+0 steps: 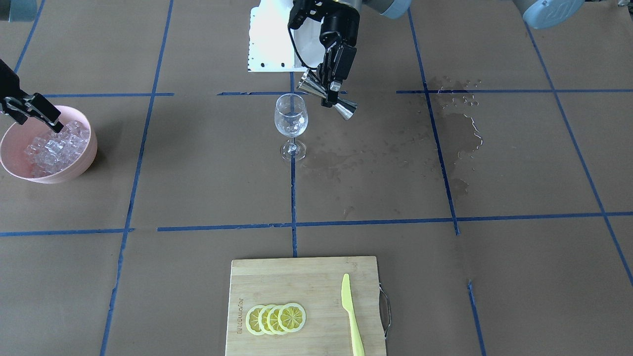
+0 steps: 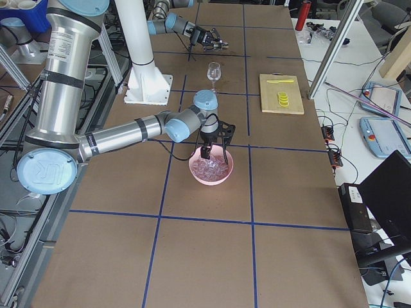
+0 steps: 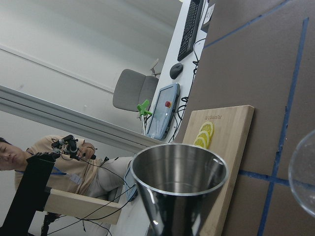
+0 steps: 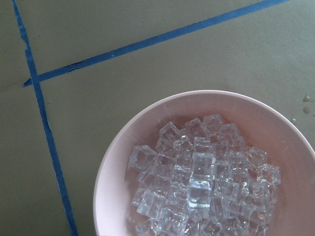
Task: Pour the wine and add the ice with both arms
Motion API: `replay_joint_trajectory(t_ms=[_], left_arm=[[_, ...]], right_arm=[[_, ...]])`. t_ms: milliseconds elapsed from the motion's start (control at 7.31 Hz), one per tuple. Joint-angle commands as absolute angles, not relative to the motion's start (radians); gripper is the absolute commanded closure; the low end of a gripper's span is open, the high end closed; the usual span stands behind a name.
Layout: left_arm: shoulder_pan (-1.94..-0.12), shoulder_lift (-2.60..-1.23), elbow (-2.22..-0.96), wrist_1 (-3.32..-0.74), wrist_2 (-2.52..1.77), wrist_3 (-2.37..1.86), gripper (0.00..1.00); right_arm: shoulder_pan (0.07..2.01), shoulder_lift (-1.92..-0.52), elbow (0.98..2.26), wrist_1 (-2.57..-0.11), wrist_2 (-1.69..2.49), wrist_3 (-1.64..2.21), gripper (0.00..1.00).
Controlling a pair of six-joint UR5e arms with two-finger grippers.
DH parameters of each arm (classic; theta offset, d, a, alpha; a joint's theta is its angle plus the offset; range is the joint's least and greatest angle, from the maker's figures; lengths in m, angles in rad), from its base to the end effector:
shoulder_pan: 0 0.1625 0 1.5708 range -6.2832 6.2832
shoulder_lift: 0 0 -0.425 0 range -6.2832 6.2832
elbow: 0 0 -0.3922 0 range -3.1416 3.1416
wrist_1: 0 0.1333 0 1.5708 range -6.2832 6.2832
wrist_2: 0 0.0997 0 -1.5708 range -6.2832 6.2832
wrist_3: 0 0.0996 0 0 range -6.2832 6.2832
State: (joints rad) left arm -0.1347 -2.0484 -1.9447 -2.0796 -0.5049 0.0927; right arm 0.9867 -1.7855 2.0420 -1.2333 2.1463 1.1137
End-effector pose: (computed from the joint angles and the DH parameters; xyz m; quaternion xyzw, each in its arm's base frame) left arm 0.4874 -0.2885 0.1575 0.6698 0.0279 0.2328 0.7045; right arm -0.1646 -0.3925 0.4917 -0.0182 -0.3899 0.1598 0.9067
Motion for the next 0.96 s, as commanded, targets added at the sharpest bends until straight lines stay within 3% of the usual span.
replay_joint_trajectory(t_ms=[0,410,820], left_arm=[[-0.140,-2.033,-1.944,-2.126,-0.509,-0.230,1.00],[-0.150,-2.016,-1.951,-2.128,-0.512,-0.258,1.00],[-0.204,-1.994,-1.963,-2.128,-0.693,-0.615,1.00]], right_arm=[[0.976,-1.786,2.005,-1.233,2.115,1.115,0.00],[0.953,-1.786,1.964,-1.232,2.106,1.218,0.00],[0.913,-1.775,1.953,-1.233,2.080,1.259,0.00]])
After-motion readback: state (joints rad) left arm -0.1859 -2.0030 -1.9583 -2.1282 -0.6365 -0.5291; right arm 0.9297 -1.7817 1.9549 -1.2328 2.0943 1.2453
